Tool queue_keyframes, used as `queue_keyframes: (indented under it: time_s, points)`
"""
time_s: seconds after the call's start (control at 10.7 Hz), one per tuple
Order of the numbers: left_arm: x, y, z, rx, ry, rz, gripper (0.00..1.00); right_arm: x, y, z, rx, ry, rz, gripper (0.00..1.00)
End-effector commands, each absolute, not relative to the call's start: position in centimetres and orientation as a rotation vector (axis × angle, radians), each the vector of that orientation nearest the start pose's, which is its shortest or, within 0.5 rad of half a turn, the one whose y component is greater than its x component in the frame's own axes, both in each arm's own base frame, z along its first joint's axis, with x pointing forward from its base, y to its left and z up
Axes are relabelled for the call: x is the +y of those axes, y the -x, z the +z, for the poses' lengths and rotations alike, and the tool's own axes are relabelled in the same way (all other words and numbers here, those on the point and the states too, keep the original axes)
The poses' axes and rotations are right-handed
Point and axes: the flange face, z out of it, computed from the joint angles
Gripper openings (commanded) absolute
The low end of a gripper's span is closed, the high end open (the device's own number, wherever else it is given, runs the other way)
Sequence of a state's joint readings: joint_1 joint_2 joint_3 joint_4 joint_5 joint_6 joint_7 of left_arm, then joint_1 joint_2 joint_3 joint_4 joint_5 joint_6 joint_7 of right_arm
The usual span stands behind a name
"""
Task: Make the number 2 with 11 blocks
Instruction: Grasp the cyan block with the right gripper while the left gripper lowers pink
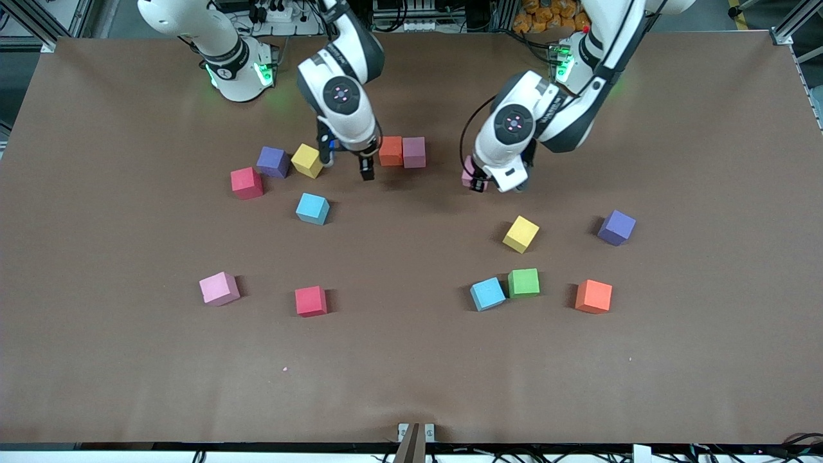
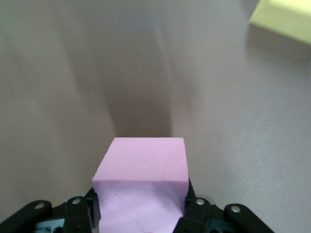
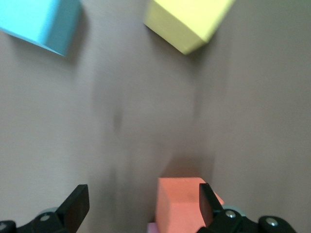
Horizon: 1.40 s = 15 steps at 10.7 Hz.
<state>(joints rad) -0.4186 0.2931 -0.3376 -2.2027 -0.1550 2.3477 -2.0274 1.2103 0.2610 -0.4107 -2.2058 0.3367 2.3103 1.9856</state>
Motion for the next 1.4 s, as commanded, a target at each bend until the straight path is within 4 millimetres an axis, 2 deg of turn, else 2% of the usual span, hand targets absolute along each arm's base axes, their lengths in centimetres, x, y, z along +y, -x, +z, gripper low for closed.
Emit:
queue_keyframes:
  time_s: [0.0,0.09,0.28,0.37,0.65,0.84,1.03,1.3]
  points:
    - [-39.3,-37.3,23.8,-2.144,2.12,0.356,0.36,35.1,-40.6,28.0,1.856,2.601,0.235,1.0]
    - [-40.2,-36.3,23.7,-2.192,2.09,0.355,0.36,33.4,-42.4,28.5,1.735,2.66,0.221,1.0]
    - [-40.8,-35.1,22.9,-2.247,2.035,0.364,0.36,31.3,-44.4,29.1,1.474,2.786,0.202,1.0]
    - [-41.3,-34.5,22.4,-2.286,2.004,0.368,0.36,30.2,-45.1,28.9,1.32,2.86,0.199,1.0]
    - [-41.0,-33.3,21.4,-2.345,2.018,0.368,0.37,26.9,-47.0,28.2,0.91,3.005,0.202,1.0]
    - [-41.5,-32.4,20.9,-2.324,2.033,0.375,0.37,24.5,-48.2,27.9,0.634,3.064,0.202,1.0]
    - [-41.8,-31.8,20.9,-2.288,2.087,0.351,0.37,24.0,-48.6,25.8,0.477,3.126,0.194,1.0]
    - [-42.1,-30.6,20.5,-2.245,2.159,0.329,0.37,24.2,-48.7,24.9,0.436,3.138,0.162,1.0]
